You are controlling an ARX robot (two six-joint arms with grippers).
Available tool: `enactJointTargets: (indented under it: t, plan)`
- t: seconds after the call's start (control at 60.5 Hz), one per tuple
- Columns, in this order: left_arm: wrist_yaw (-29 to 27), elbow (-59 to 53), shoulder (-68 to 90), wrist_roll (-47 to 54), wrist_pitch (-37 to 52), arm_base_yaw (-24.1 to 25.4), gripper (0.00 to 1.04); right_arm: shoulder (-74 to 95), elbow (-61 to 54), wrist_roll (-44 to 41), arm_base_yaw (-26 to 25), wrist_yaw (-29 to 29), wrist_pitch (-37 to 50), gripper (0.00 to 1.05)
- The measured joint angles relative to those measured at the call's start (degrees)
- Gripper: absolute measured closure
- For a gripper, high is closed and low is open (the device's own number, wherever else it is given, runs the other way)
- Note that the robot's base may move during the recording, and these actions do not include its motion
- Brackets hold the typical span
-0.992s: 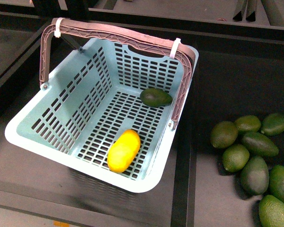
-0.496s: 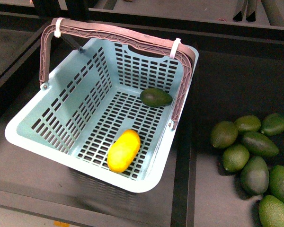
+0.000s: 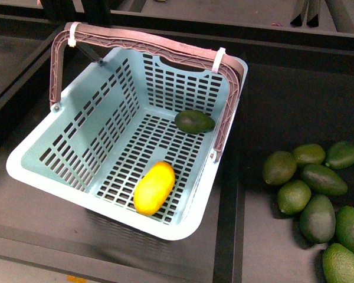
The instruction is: Pick mango and avocado into basket
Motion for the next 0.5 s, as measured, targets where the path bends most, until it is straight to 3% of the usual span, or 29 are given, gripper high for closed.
enactJointTargets:
  t: [0.248, 0.496]
  plan:
    - [0.00, 0.00, 0.00, -0.04, 0.00, 0.00, 1.02, 0.00, 0.00, 0.00, 0.00, 0.00, 0.00, 0.09]
    - [0.00, 0.00, 0.00, 0.00, 0.00, 0.00, 0.50, 0.00, 0.00, 0.00, 0.00, 0.02, 0.00, 0.09]
